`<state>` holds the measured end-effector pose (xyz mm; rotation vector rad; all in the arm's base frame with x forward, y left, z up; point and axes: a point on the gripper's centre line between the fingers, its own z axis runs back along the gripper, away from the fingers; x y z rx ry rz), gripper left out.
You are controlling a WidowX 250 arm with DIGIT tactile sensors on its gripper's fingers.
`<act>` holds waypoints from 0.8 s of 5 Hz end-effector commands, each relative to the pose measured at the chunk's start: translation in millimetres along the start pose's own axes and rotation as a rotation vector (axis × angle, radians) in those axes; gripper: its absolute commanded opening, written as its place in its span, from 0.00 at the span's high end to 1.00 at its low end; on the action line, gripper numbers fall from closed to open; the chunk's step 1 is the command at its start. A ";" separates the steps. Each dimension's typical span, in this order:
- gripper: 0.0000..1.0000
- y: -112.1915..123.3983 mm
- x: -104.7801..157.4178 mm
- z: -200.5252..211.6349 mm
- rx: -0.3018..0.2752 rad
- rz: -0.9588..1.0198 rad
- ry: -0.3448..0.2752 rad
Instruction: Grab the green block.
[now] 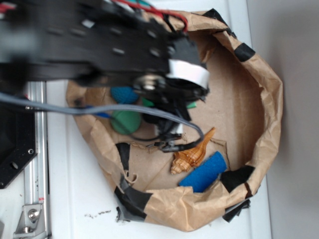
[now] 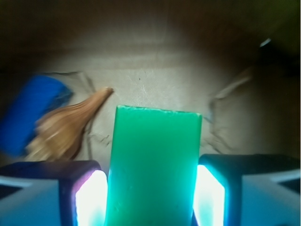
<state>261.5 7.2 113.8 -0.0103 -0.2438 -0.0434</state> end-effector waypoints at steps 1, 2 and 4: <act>1.00 -11.3 14.0 75.4 0.015 -0.064 -0.056; 1.00 -13.7 13.1 71.9 0.015 -0.064 -0.053; 1.00 -4.2 17.0 65.3 0.056 -0.045 -0.051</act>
